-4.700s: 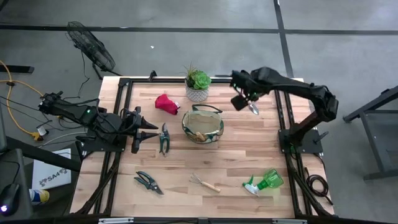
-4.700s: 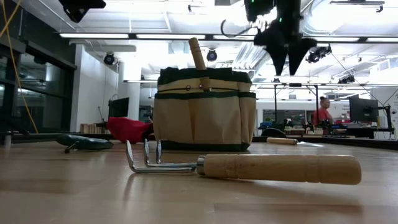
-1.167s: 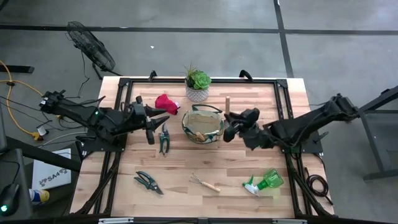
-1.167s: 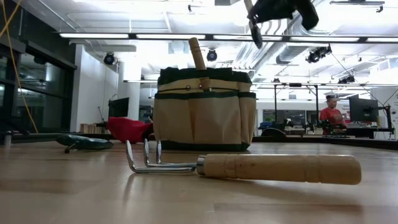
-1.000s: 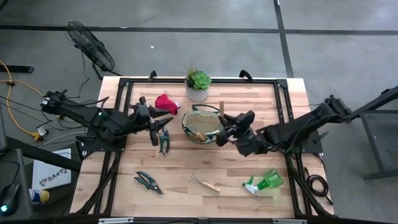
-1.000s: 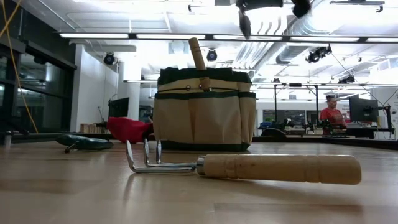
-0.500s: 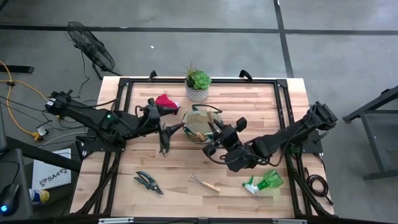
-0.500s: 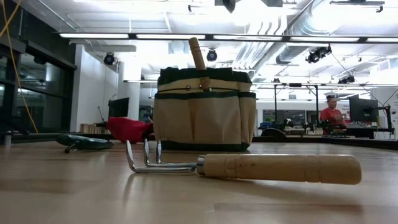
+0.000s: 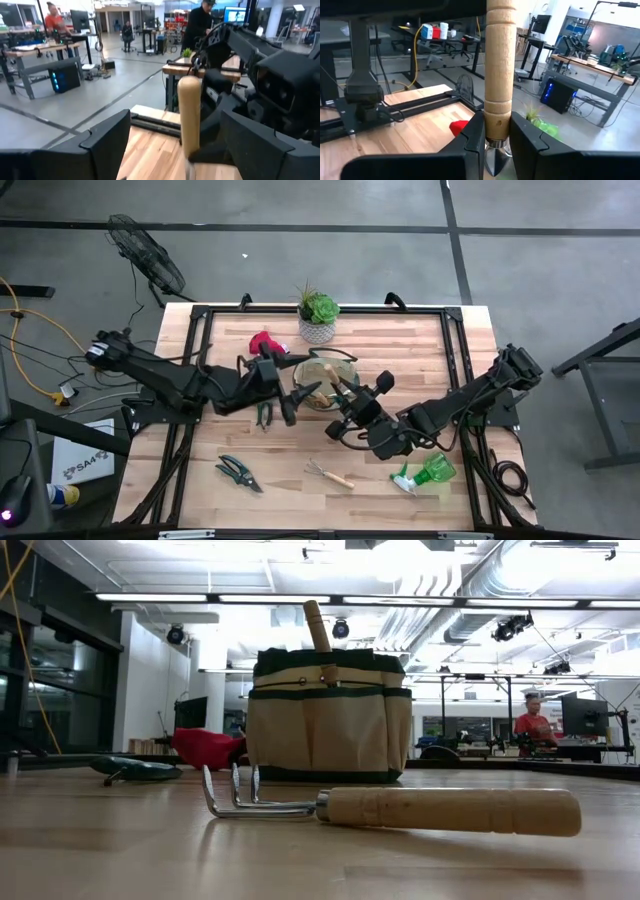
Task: Pick & Place Garden tools in Gardening bag
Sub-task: Put the brown trowel into the gardening bag
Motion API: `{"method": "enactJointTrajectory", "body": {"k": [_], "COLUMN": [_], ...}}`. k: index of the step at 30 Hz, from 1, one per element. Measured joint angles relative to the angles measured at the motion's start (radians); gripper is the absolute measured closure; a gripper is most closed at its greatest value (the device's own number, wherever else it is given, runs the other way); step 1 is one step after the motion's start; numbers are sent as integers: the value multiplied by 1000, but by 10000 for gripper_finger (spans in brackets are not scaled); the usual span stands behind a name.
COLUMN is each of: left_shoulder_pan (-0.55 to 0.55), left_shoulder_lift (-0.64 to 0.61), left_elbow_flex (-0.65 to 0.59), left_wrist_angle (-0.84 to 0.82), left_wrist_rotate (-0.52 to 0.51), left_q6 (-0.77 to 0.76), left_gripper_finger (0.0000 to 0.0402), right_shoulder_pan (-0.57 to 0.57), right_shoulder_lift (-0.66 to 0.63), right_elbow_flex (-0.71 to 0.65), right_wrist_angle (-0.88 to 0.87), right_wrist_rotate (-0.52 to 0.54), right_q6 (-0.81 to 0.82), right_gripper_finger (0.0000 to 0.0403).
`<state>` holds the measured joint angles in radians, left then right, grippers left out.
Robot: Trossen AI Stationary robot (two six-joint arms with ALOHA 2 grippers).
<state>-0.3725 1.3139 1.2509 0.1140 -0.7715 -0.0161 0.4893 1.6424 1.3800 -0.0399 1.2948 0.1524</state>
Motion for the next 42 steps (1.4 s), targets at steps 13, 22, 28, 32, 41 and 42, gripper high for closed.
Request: {"method": "enactJointTrajectory", "body": {"k": [13, 22, 28, 32, 41, 42], "left_shoulder_pan": [30, 45, 45, 45, 45, 45], "left_shoulder_lift": [69, 84, 85, 85, 84, 85], "left_elbow_flex": [28, 28, 28, 28, 28, 28], "left_wrist_angle": [92, 123, 123, 122, 122, 122], "left_wrist_rotate": [63, 93, 110, 111, 111, 111], "left_q6": [7, -15, -15, -15, -19, -19], "left_gripper_finger": [99, 152, 218, 259, 336, 337], "right_shoulder_pan": [2, 2, 2, 2, 2, 2], "right_shoulder_lift": [0, 0, 0, 0, 0, 0], "right_elbow_flex": [0, 0, 0, 0, 0, 0], "right_wrist_angle": [0, -6, -6, -5, -5, -5], "right_wrist_rotate": [-54, -54, -46, -43, -39, -39], "right_q6": [0, -2, 0, 0, -1, -1], "right_gripper_finger": [354, 354, 354, 354, 354, 354]}}
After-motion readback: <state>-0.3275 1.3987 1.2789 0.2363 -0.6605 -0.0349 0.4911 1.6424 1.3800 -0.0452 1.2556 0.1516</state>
